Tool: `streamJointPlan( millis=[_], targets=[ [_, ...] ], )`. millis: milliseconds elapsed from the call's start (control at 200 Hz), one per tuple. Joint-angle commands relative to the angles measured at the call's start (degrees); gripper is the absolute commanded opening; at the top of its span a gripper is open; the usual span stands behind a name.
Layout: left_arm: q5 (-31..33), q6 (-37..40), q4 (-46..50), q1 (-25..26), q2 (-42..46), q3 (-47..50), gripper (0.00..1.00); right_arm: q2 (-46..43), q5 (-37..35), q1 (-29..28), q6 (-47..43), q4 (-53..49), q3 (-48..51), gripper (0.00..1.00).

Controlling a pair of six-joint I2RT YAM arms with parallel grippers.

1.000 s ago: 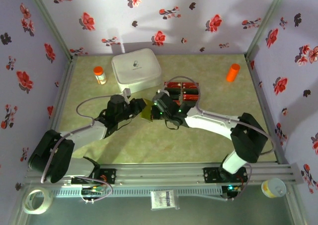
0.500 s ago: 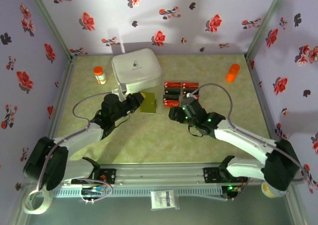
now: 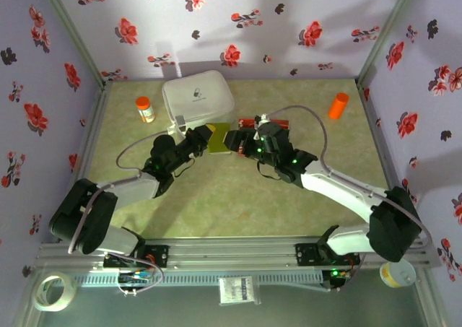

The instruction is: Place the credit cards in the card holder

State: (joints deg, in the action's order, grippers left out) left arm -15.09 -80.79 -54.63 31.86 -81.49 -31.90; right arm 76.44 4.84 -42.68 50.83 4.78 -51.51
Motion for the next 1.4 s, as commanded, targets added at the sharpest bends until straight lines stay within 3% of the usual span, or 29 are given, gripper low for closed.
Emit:
streamJointPlan(
  millis=[0, 95, 310, 935, 1395],
  targets=[
    [-0.6, -1.8, -6.1, 0.2, -0.1, -1.9, 0.0, 0.3, 4.0, 2.2, 3.4, 9.8, 1.9, 0.67],
    [-0.4, -2.4, -7.3, 0.4, -0.5, -1.9, 0.0, 0.5, 5.7, 3.8, 6.0, 14.3, 4.9, 0.56],
    [-0.1, -3.5, -10.1, 1.0, -1.8, -3.0, 0.0, 0.2, 7.1, 5.6, 9.4, 19.9, 9.8, 0.45],
    [0.3, -4.2, -12.9, 2.9, -3.6, -5.0, 0.0, 3.7, 16.9, 7.9, 23.3, 41.9, 15.6, 0.47],
    [0.5, -5.6, -15.2, 3.2, -5.3, -5.2, 0.0, 3.6, 18.3, 8.9, 29.5, 50.6, 18.0, 0.46]
  ],
)
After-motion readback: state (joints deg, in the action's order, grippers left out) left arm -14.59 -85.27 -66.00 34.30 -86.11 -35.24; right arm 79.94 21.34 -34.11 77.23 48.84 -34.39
